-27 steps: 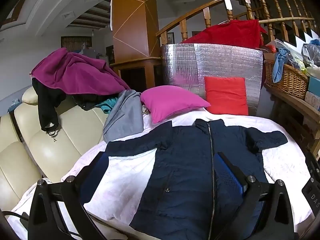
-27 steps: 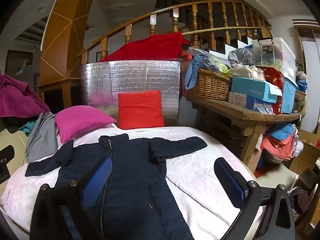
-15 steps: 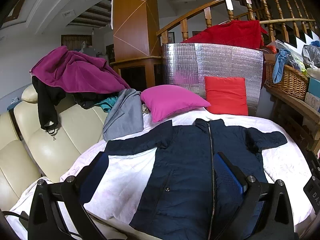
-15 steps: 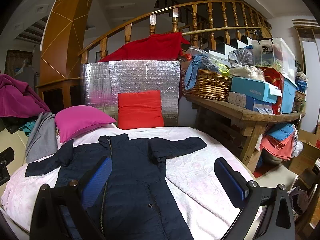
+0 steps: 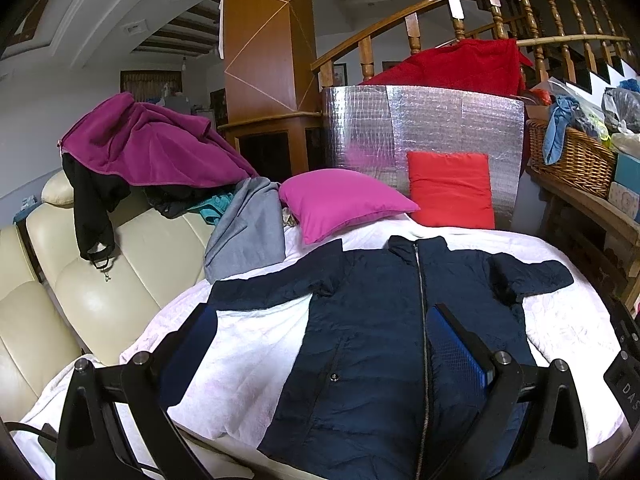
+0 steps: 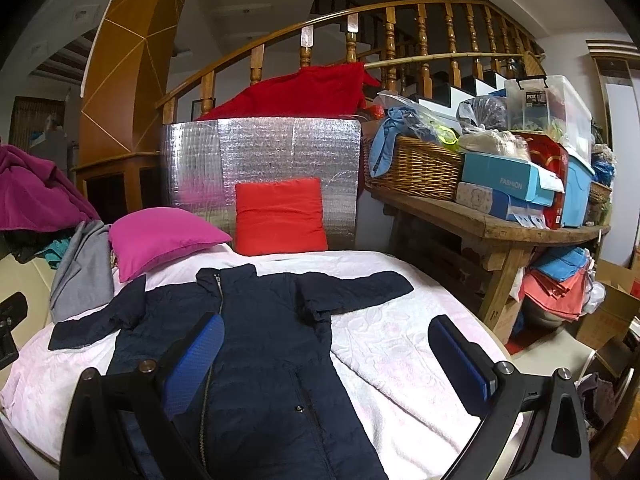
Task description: Fold large clothes
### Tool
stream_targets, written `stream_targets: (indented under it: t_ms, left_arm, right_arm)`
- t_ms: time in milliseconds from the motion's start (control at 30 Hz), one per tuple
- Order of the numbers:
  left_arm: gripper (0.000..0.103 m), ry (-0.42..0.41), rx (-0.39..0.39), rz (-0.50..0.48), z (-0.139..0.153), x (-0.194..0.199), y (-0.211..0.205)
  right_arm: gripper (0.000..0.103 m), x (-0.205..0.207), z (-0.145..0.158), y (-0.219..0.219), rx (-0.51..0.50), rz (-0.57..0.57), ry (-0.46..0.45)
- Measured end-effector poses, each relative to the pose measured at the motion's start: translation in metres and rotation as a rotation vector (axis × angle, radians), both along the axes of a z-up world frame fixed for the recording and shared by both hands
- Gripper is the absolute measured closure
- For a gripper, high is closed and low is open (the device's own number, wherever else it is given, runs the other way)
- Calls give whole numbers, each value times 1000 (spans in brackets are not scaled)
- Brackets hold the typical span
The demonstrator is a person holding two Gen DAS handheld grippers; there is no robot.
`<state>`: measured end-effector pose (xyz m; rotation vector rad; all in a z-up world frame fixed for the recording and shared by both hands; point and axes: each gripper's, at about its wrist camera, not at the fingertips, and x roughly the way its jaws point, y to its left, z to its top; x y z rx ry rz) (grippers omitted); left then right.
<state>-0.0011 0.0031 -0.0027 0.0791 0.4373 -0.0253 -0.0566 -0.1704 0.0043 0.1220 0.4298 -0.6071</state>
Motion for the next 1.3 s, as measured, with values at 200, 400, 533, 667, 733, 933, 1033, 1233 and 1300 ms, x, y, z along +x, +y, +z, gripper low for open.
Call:
stream_targets:
  t_ms: [200,400,533,667,733,933,1033,1233,1300]
  left_arm:
    - [0,-4,7,-3,-1,1,-2]
    - [0,-3,6,-4,-2,2,-2]
    - [0,-2,13,-11,-5,5,-5]
    - [0,6,23,-15,-7,8,-8]
    - [0,20,21,-16,-8,10,-10]
    - [0,43,27,-22,-11,14,-16]
    - [0,64,27,-28,-12,16,-20]
    - [0,36,45,-39,-13,30,-30]
    - [0,48,40,-45,-16,40,-35]
  right_arm:
    - [0,2,0,-1,2,-3,4]
    - [0,7,-2,1,-7,-4,26]
    - [0,8,-4,0,-9,-8,34]
    - [0,12,-6,-1,-13,-7,43]
    - [0,13,-7,-2,-11,-5,46]
    - [0,18,-11,-6,-7,-5,54]
    - [0,20,-13,-9,-5,-8,57]
    - [0,31,-16,-16,-5,-16,65]
    - [0,36,-18,-19,-7,-18,71]
